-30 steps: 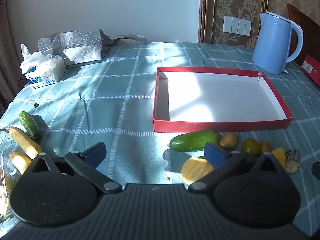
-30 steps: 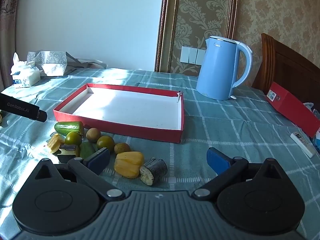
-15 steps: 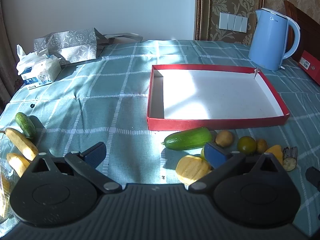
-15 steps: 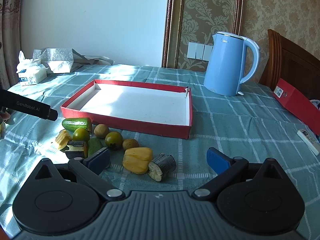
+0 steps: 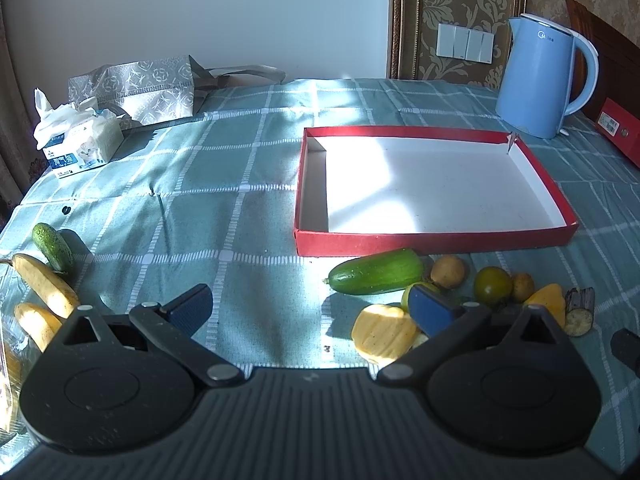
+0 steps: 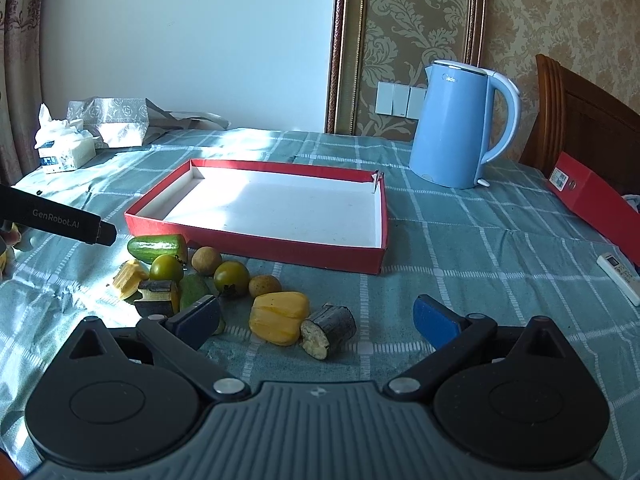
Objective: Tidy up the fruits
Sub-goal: 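Move the left tool toward the yellow jackfruit chunk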
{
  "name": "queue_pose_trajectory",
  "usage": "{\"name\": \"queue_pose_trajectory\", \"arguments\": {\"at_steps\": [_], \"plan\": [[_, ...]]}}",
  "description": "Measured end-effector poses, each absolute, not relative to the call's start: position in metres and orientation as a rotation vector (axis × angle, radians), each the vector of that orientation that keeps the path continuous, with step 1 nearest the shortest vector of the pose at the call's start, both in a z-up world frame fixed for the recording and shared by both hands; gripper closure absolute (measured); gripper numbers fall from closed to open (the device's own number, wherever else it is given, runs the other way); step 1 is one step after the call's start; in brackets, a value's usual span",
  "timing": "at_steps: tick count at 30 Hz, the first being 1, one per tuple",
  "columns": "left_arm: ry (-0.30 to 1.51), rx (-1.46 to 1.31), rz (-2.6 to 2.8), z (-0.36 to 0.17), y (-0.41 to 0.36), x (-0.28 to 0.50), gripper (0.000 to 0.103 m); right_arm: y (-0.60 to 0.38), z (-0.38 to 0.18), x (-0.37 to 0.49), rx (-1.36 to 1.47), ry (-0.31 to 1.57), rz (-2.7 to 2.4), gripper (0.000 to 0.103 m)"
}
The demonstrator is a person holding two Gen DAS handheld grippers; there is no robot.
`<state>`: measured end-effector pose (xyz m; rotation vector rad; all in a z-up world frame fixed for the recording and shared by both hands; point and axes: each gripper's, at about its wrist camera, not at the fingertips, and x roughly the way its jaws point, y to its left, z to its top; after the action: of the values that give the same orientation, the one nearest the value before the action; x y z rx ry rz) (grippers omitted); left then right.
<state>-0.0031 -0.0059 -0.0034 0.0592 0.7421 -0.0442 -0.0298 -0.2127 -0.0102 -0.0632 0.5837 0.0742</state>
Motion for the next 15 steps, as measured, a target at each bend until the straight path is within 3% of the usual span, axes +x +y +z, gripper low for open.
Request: {"name": "queue_pose_trajectory", "arguments": {"at_steps": [15], "plan": [[0.706, 0.115, -0.095, -0.010, -0.014, -0.014, 0.000, -0.216, -0.015, -0.033, -0.057, 0.600, 0.052, 0.000]]}}
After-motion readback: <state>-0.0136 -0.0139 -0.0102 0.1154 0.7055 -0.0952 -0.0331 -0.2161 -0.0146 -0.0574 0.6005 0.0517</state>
